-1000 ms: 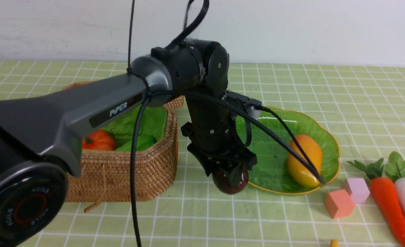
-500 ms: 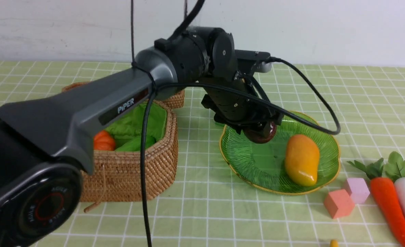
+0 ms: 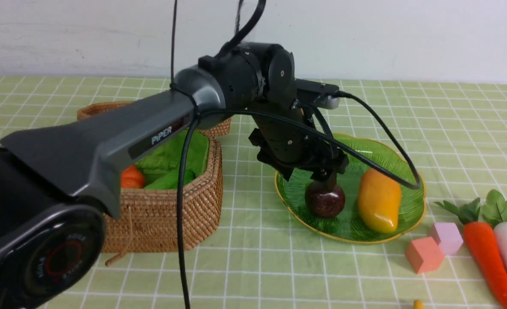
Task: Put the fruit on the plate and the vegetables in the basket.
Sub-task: Grab a mangosteen with your left arm and put it on the plate on the right, then use the right arm to grab a banana and put it into the right plate
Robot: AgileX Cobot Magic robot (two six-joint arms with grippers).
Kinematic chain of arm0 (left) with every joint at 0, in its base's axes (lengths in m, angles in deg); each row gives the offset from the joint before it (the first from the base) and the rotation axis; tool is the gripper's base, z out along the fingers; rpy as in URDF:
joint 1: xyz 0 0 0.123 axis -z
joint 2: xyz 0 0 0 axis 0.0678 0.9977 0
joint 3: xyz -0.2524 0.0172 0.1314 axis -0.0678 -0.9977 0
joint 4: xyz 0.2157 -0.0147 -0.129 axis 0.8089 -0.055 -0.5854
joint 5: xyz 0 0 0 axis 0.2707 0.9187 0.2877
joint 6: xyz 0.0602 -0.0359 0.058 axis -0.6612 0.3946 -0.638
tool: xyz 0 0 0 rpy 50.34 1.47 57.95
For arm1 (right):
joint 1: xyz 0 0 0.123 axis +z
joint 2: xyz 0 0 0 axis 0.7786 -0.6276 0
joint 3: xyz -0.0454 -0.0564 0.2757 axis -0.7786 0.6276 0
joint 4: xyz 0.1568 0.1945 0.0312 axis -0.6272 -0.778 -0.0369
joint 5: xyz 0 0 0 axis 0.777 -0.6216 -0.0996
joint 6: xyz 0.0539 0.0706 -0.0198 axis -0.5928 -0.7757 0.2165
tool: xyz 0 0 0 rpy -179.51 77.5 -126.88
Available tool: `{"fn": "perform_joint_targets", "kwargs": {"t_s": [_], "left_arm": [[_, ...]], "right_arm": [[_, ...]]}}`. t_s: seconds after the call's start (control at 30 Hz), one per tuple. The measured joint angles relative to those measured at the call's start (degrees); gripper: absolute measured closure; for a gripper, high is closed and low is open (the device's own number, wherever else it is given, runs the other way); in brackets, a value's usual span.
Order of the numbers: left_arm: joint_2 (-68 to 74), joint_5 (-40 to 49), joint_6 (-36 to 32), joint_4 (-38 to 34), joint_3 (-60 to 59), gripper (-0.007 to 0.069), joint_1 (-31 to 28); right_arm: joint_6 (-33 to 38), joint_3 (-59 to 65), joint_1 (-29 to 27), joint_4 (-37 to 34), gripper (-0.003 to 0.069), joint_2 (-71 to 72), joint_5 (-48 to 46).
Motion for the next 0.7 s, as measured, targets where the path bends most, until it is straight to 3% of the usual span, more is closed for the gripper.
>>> {"fn": "perform_joint_targets", "kwargs": {"t_s": [0.2, 0.27, 0.4, 0.63, 0.7], "left_arm": [[-7.36, 7.47, -3.38, 0.12, 0.0, -0.0014, 0.0], [-13.76, 12.96, -5.05, -0.71, 0.0, 0.0062, 0.0], [-23.55, 14.16, -2.78, -1.66, -0.06, 0.0207, 0.0], [-44.79, 14.16, 6.4, 2.51, -6.98, 0.0594, 0.05], [-50.39, 14.16, 9.86, 4.43, -12.78, 0.0638, 0.05]], "right_arm": [[0.0, 0.0, 0.0, 0.0, 0.0419, 0.0, 0.0], [0.0, 0.0, 0.0, 0.08, 0.0419, 0.0, 0.0], [0.0, 0.0, 0.0, 0.13, 0.0419, 0.0, 0.0], [0.0, 0.0, 0.0, 0.13, 0.0419, 0.0, 0.0], [0.0, 0.0, 0.0, 0.13, 0.0419, 0.0, 0.0]]}}
